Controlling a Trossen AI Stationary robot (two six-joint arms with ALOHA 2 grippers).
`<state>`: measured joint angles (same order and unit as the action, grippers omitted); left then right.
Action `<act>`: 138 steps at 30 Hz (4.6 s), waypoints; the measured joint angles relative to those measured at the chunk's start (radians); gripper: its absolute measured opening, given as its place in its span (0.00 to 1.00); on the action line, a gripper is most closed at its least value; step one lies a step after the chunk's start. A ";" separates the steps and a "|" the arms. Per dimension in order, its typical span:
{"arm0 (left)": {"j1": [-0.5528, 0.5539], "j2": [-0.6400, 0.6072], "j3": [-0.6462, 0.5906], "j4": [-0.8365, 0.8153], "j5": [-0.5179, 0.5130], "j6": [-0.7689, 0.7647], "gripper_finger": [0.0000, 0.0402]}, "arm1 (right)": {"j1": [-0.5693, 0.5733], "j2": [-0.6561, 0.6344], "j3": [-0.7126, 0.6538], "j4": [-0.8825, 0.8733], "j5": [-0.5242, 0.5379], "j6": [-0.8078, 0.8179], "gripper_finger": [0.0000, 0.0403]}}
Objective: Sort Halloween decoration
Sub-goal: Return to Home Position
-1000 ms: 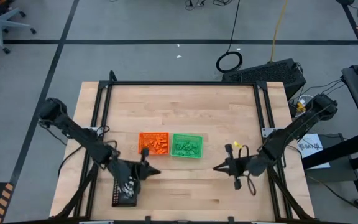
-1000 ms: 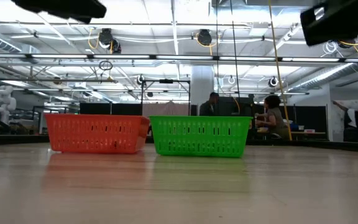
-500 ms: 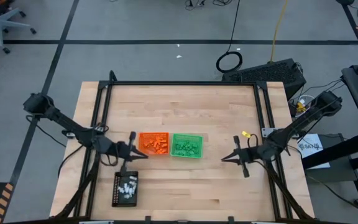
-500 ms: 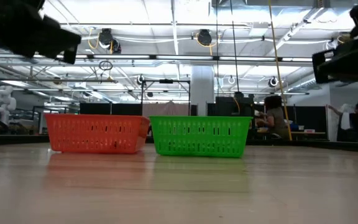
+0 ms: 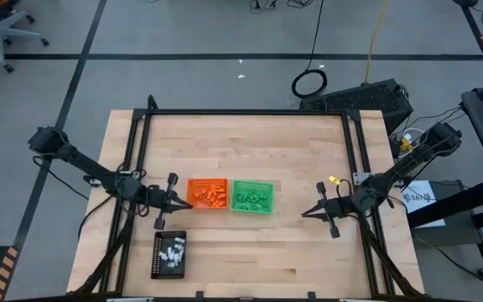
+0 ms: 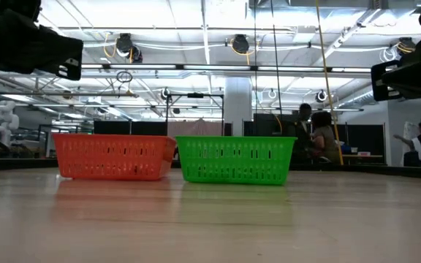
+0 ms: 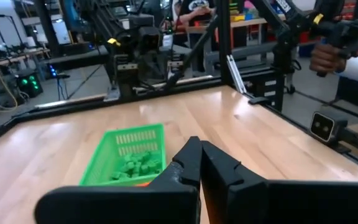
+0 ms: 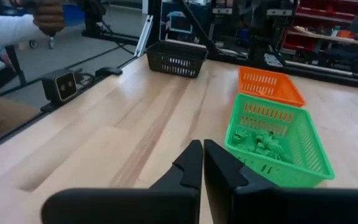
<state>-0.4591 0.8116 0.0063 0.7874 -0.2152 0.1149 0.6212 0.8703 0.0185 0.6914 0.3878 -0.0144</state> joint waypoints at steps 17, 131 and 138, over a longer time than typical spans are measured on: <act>0.110 -0.221 0.000 -0.186 0.115 0.031 0.02 | 0.000 -0.066 -0.003 -0.065 -0.051 0.012 0.00; 0.289 -0.796 -0.002 -0.774 0.230 -0.029 0.00 | -0.486 -0.804 -0.003 -0.669 -0.441 -0.176 0.00; 0.289 -0.796 -0.002 -0.774 0.230 -0.028 0.00 | -0.486 -0.804 -0.003 -0.673 -0.413 -0.191 0.00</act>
<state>-0.1703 0.0154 0.0040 0.0132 0.0143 0.0865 0.1356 0.0662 0.0151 0.0181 -0.0251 -0.2054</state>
